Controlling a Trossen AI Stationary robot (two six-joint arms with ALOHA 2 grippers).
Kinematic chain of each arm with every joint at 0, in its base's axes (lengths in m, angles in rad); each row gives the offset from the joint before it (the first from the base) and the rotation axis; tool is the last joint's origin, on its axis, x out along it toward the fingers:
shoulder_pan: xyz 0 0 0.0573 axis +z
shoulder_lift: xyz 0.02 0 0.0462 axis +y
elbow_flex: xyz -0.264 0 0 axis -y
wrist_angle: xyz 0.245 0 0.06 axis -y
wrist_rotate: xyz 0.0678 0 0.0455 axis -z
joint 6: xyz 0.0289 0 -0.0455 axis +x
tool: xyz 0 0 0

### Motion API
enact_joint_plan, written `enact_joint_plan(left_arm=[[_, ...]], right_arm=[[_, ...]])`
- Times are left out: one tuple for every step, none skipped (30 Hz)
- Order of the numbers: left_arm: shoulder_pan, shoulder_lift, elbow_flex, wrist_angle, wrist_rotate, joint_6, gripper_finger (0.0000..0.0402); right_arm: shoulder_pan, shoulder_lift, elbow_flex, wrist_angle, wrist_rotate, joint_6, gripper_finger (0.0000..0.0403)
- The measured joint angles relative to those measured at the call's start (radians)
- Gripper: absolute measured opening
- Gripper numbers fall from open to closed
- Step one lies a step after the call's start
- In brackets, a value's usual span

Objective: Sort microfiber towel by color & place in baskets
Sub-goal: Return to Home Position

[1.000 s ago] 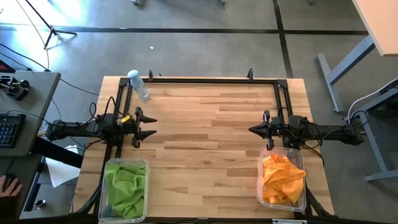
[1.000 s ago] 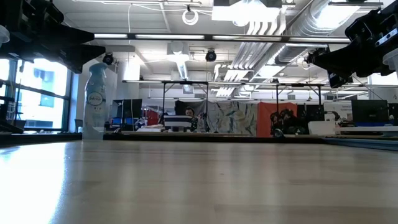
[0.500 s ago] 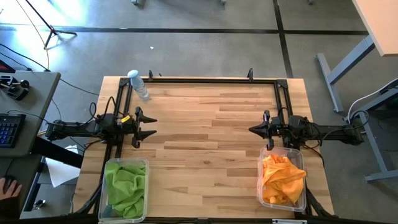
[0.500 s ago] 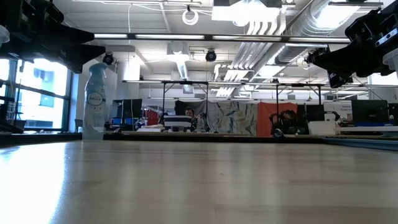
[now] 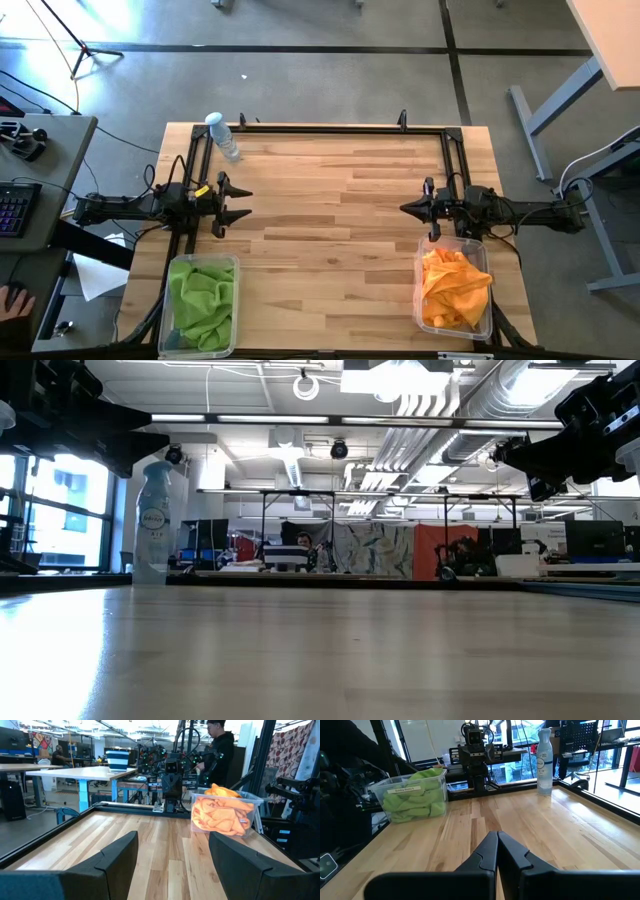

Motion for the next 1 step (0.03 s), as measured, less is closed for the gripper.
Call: enact_joint_plan(left_arm=[[0.000, 0.000, 0.000, 0.000, 0.000, 0.000, 0.0234]], right_arm=[[0.000, 0.000, 0.000, 0.000, 0.000, 0.000, 0.0000]])
